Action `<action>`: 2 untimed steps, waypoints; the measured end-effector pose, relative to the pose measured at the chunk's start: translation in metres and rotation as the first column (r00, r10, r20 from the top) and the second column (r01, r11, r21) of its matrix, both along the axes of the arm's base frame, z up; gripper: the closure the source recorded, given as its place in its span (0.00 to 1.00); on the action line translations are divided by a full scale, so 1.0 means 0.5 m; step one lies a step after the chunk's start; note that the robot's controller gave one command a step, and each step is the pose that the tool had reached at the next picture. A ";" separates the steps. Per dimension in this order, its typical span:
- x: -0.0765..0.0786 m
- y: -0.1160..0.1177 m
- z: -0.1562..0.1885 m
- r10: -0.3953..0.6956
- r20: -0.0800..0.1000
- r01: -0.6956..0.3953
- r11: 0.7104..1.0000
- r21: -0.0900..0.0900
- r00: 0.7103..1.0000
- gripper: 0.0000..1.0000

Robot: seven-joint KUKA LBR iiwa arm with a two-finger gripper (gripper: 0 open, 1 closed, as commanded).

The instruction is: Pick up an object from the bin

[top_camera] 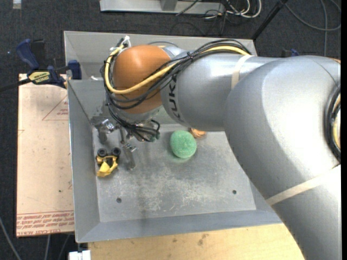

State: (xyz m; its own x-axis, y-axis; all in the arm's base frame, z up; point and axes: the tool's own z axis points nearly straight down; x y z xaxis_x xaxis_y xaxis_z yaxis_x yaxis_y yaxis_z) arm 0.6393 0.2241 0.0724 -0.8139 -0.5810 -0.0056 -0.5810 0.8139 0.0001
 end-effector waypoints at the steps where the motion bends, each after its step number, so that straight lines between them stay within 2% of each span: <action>1: -0.004 0.042 -0.002 0.027 0.000 -0.027 1.000 0.000 1.000 0.00; 2: -0.051 0.042 -0.002 0.231 0.000 -0.231 0.973 0.001 0.973 1.00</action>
Offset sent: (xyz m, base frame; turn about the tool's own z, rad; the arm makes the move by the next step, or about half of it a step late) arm -0.0264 0.0196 -0.0024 -0.2372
